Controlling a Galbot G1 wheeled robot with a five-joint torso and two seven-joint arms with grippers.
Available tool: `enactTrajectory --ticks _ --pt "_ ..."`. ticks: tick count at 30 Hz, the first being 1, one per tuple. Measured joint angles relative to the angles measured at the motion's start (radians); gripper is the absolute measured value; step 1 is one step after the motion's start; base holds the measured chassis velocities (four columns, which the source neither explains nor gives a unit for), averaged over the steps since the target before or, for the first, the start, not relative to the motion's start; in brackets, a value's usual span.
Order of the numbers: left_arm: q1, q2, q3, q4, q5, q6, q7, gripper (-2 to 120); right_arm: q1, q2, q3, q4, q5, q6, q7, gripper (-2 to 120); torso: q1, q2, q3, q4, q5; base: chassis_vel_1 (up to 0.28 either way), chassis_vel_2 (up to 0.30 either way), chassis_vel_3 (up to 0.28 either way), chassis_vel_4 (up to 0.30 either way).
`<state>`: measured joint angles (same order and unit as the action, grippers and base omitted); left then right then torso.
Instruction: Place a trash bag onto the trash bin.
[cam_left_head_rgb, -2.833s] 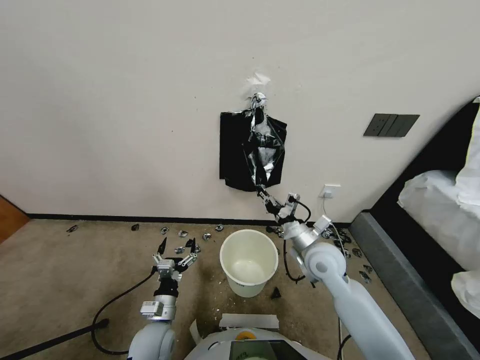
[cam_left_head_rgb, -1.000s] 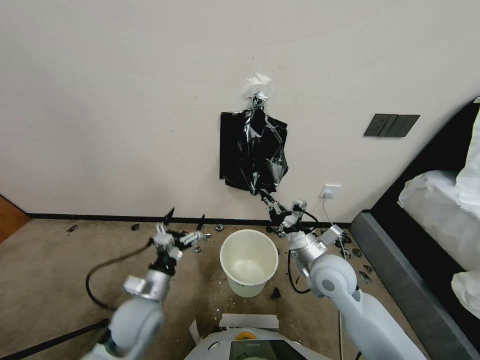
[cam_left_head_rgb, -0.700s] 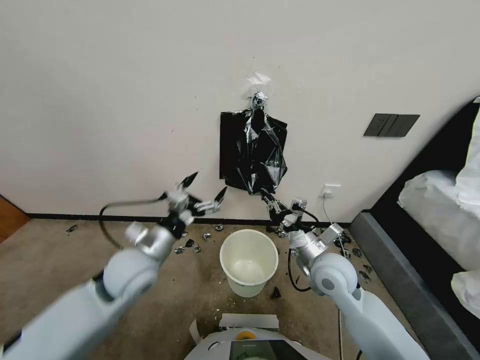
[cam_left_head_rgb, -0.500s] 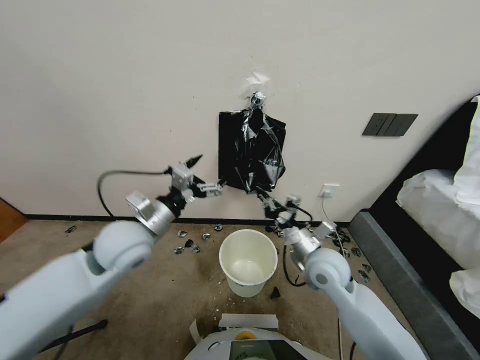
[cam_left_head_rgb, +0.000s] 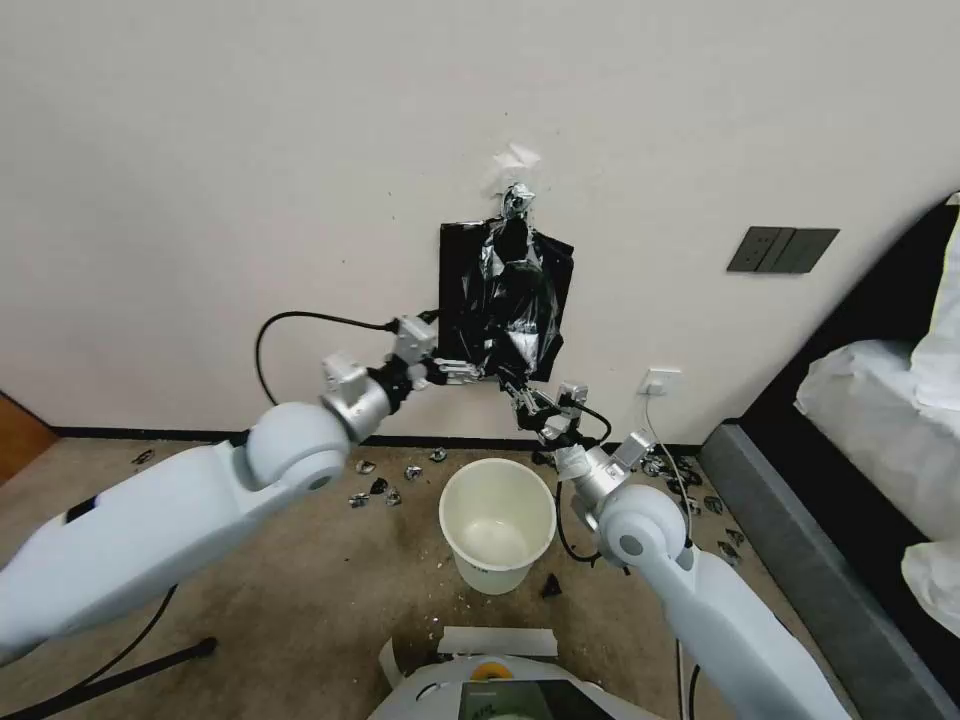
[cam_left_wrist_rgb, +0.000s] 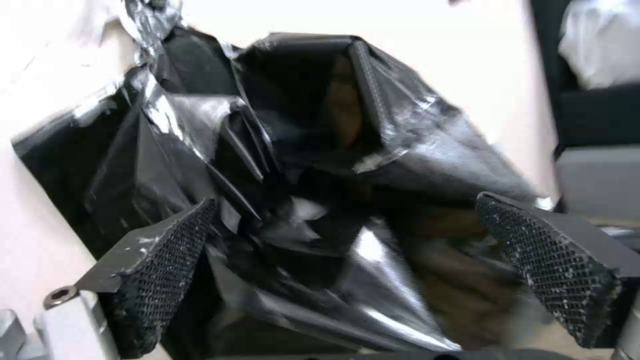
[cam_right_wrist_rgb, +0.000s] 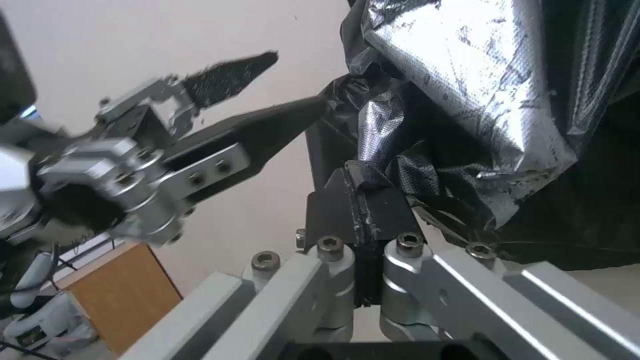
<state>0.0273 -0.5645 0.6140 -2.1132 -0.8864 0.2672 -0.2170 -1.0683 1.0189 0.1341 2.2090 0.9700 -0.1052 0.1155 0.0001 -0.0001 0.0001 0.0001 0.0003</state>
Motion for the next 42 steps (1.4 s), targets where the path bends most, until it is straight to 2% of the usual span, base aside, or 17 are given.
enactTrajectory --ticks 2,6,14,18,22,24,25,26,29,31,33,35,36,37,40,41,42 --pt "-0.062 -0.016 0.049 0.024 -0.002 0.037 0.0 100 -0.001 0.003 0.0 0.002 0.0 0.0 -0.001 0 0.0 0.0 0.0 -0.0003 -0.0001 0.0 0.0 0.0 0.0" --pt "-0.107 -0.036 0.094 0.055 -0.009 0.07 0.0 100 -0.004 0.005 0.004 0.006 0.0 0.001 -0.002 0 0.0 0.0 0.0 0.0001 -0.0003 0.0 0.0 0.0 0.0" --pt "-0.15 -0.078 0.143 0.112 -0.044 0.1 0.002 100 -0.005 -0.006 0.015 0.013 0.006 0.002 -0.003 0 0.0 0.0 0.0 -0.0001 -0.0003 0.0 0.0 0.0 0.0" --pt "-0.182 -0.096 0.184 0.138 -0.032 0.107 0.013 96 -0.006 -0.008 0.021 0.018 0.01 0.002 -0.003 0 0.0 0.0 0.0 -0.0002 -0.0003 0.0 0.0 0.0 0.0" --pt "-0.219 -0.113 0.215 0.168 -0.016 0.129 0.012 81 -0.008 -0.012 0.027 0.021 0.014 0.004 -0.005 0 0.0 0.0 0.0 -0.0001 -0.0002 0.0 0.0 0.0 0.0" --pt "-0.224 -0.114 0.219 0.171 -0.015 0.132 0.013 77 -0.008 -0.013 0.028 0.021 0.015 0.004 -0.005 0 0.0 0.0 0.0 -0.0002 -0.0002 0.0 0.0 0.0 0.0" --pt "-0.228 -0.115 0.223 0.177 -0.013 0.138 0.013 71 -0.006 -0.013 0.028 0.022 0.016 0.004 -0.006 0 0.0 0.0 0.0 -0.0002 -0.0002 0.0 0.0 0.0 0.0" --pt "-0.228 -0.115 0.223 0.177 -0.013 0.138 0.013 71 -0.006 -0.013 0.028 0.022 0.016 0.004 -0.006 0 0.0 0.0 0.0 -0.0002 -0.0002 0.0 0.0 0.0 0.0" --pt "-0.229 -0.116 0.224 0.184 -0.011 0.15 0.009 61 -0.003 -0.013 0.028 0.022 0.018 0.004 -0.006 0 0.0 0.0 0.0 0.0 -0.0003 0.0 0.0 0.0 0.0" --pt "-0.228 -0.117 0.223 0.188 -0.012 0.164 -0.003 49 -0.004 -0.015 0.029 0.024 0.018 0.005 -0.006 0 0.0 0.0 0.0 0.0 -0.0003 0.0 0.0 0.0 0.0" --pt "-0.227 -0.117 0.222 0.188 -0.013 0.168 -0.006 48 -0.005 -0.016 0.029 0.025 0.018 0.005 -0.006 0 0.0 0.0 0.0 -0.0001 -0.0003 0.0 0.0 0.0 0.0" --pt "-0.222 -0.117 0.217 0.188 -0.021 0.178 -0.015 36 -0.005 -0.017 0.03 0.025 0.018 0.005 -0.006 0 0.0 0.0 0.0 -0.0002 -0.0003 0.0 0.0 0.0 0.0" --pt "-0.222 -0.117 0.217 0.188 -0.021 0.178 -0.015 36 -0.005 -0.017 0.03 0.025 0.018 0.005 -0.006 0 0.0 0.0 0.0 -0.0002 -0.0003 0.0 0.0 0.0 0.0" --pt "-0.216 -0.115 0.212 0.188 -0.027 0.181 -0.022 29 -0.005 -0.018 0.031 0.027 0.018 0.005 -0.006 0 0.0 0.0 0.0 -0.0001 -0.0003 0.0 0.0 0.0 0.0" --pt "-0.204 -0.114 0.199 0.182 -0.057 0.192 -0.04 17 -0.005 -0.021 0.034 0.03 0.019 0.006 -0.006 0 0.0 0.0 0.0 -0.0001 -0.0003 0.0 0.0 0.0 0.0" --pt "-0.204 -0.114 0.199 0.182 -0.057 0.192 -0.04 17 -0.005 -0.021 0.034 0.03 0.019 0.006 -0.006 0 0.0 0.0 0.0 -0.0001 -0.0003 0.0 0.0 0.0 0.0" --pt "-0.202 -0.114 0.197 0.183 -0.063 0.194 -0.045 10 -0.005 -0.022 0.034 0.031 0.02 0.006 -0.006 0 0.0 0.0 0.0 -0.0001 -0.0003 0.0 0.0 0.0 0.0"
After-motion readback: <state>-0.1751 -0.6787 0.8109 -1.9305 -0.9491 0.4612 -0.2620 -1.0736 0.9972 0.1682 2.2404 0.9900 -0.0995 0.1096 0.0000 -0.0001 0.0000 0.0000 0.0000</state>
